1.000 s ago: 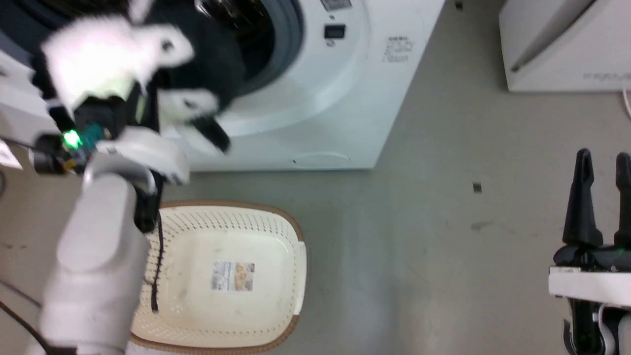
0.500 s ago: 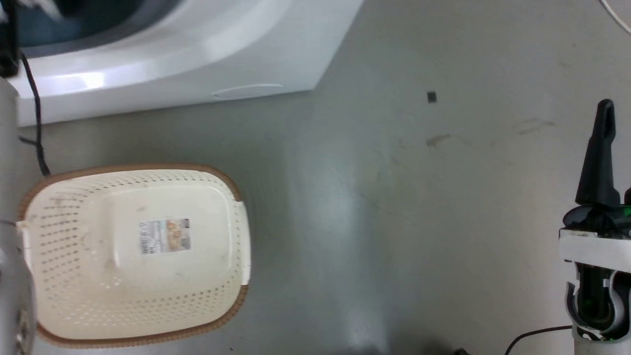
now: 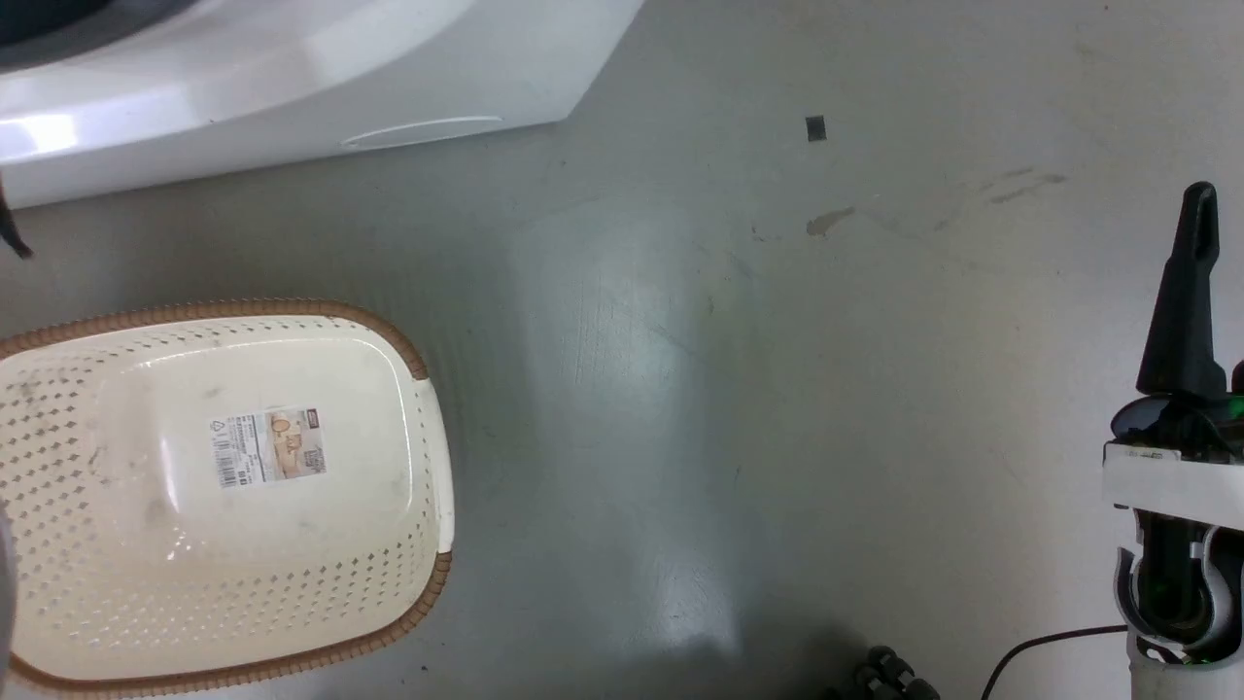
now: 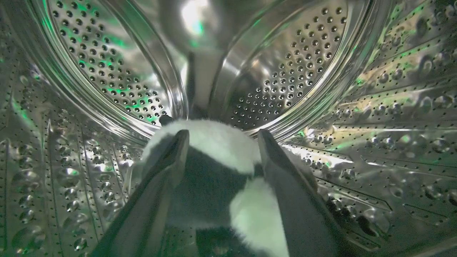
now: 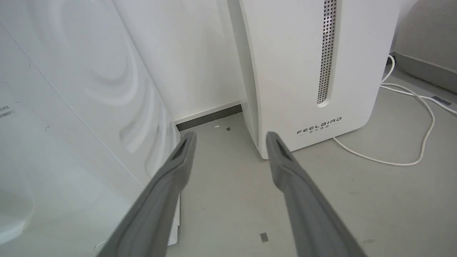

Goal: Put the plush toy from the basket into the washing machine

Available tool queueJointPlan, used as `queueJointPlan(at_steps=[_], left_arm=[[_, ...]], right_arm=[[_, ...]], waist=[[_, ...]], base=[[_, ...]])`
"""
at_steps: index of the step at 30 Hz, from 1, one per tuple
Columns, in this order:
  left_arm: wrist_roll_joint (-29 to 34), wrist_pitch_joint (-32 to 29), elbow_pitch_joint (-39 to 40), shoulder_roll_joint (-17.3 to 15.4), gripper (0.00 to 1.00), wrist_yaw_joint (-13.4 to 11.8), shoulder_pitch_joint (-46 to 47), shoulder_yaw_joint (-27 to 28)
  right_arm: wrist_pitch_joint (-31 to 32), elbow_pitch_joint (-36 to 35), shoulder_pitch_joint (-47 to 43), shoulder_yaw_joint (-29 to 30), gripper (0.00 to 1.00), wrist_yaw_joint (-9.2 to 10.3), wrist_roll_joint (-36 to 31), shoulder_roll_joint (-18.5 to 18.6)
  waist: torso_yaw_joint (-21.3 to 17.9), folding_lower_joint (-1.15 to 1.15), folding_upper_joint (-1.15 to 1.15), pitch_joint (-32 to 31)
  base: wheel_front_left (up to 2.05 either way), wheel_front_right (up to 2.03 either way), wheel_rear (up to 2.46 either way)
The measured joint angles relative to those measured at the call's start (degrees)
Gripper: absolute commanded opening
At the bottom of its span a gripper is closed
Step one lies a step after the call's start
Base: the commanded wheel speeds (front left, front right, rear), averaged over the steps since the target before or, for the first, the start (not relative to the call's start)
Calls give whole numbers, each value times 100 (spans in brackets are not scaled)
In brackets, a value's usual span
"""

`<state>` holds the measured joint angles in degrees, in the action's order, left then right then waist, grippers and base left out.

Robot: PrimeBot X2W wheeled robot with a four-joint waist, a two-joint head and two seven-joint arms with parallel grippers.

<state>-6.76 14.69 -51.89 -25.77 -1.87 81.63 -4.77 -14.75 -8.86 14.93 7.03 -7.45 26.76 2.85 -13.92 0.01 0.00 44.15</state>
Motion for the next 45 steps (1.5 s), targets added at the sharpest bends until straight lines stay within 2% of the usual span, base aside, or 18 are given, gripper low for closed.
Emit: queueJointPlan(at_steps=[6, 13, 17, 21, 28, 33, 39, 45], left_arm=[[-129, 0, 234, 151, 100, -2, -771, 178], [-219, 5, 1381, 437, 100, -146, -2433, 579], [-104, 4, 2128, 802, 100, -196, -3486, 642], [22, 5, 2838, 1088, 100, -302, -4391, 787], [220, 5, 3711, 1564, 100, -298, -5823, 828], [328, 5, 4141, 1750, 100, -186, -6658, 773], [312, 5, 4323, 1887, 100, 101, -7515, 742], [367, 5, 4443, 1986, 100, 205, -8089, 672]], right_arm=[[0, 97, -7, -49, 100, 0, -141, 0], [0, 291, -142, -159, 100, 0, -402, -1], [0, 377, -333, -192, 100, 0, -509, 0], [0, 393, -492, -365, 100, 0, -954, 0], [-1, 417, -848, -407, 100, 0, -1322, 0], [0, 443, -1162, -444, 100, 0, -1517, 0], [0, 500, -1637, -436, 100, 0, -1633, 1], [0, 542, -2001, -367, 100, 1, -1742, 1]], waist=[[116, 0, 0, -328], [271, -1, 0, -960], [416, -1, 0, -1363], [595, -1, 0, -1779], [893, -2, 0, -2574], [1090, -2, 0, -3140], [1279, -3, 0, -3793], [1445, -3, 0, -4336]], base=[[0, 0, 0], [0, 0, 0], [0, 0, 0], [0, 0, 0], [0, 0, 0], [0, 0, 0], [0, 0, 0], [0, 0, 0]])
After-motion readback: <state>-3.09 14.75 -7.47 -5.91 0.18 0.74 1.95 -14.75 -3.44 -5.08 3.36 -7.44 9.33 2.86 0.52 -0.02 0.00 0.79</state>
